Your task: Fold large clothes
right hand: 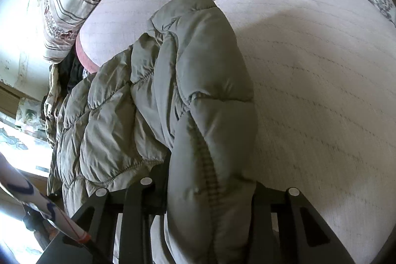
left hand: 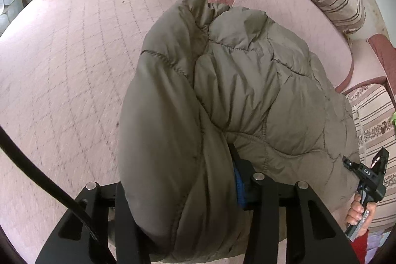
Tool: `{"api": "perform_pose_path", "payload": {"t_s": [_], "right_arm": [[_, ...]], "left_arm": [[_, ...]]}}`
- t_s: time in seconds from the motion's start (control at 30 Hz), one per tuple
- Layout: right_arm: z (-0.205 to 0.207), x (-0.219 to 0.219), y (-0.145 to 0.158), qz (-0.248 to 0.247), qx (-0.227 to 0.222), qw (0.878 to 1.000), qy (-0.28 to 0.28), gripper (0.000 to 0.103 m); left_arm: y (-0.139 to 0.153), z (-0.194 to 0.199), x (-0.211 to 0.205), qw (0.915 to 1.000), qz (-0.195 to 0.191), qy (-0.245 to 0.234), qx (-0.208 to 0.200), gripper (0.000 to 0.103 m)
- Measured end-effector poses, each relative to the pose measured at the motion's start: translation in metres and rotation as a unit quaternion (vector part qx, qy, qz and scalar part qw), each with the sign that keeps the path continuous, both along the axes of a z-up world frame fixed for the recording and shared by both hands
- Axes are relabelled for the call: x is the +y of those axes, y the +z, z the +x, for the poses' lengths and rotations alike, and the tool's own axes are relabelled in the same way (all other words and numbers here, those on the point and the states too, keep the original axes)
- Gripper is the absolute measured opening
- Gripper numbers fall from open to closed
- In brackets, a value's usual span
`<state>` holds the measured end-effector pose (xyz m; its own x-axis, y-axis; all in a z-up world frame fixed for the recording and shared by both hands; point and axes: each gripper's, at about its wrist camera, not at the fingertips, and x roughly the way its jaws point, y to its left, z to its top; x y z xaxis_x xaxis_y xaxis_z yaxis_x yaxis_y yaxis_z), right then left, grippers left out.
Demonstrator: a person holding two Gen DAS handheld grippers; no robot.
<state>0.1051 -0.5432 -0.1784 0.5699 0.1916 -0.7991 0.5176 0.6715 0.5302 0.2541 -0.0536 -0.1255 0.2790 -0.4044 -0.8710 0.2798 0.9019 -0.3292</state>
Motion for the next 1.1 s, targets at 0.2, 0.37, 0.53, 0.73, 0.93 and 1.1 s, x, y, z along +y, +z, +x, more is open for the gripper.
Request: {"api": "perform_pose_path", "payload": {"t_s": [0.2,0.37,0.53,0.73,0.93,1.1], "right_arm": [[-0.027,0.010,0.000,-0.007,0.006,1.000,0.007,0.036],[-0.041,0.016,-0.001,-0.006,0.006,1.000,0.006,0.036],[-0.047,0.021,0.001,-0.019,0.014,1.000,0.014,0.036],[-0.044,0.024,-0.003,-0.038,0.030,0.999,0.024,0.037],[-0.041,0.027,-0.003,-0.052,0.036,0.998,0.020,0.037],[-0.041,0.028,-0.003,-0.059,0.039,0.997,0.019,0.039]], "left_arm": [[-0.004,-0.020,0.012,1.0000,0.005,0.001,0.001,0.046],[-0.005,-0.035,0.016,0.9999,0.014,0.005,-0.004,0.046],[-0.005,-0.046,0.020,0.9996,0.025,0.005,-0.011,0.047],[-0.008,-0.054,0.018,0.9986,0.044,0.004,-0.028,0.051],[-0.012,-0.054,0.013,0.9980,0.052,0.007,-0.034,0.053],[-0.012,-0.060,0.015,0.9972,0.063,0.007,-0.040,0.055]]}}
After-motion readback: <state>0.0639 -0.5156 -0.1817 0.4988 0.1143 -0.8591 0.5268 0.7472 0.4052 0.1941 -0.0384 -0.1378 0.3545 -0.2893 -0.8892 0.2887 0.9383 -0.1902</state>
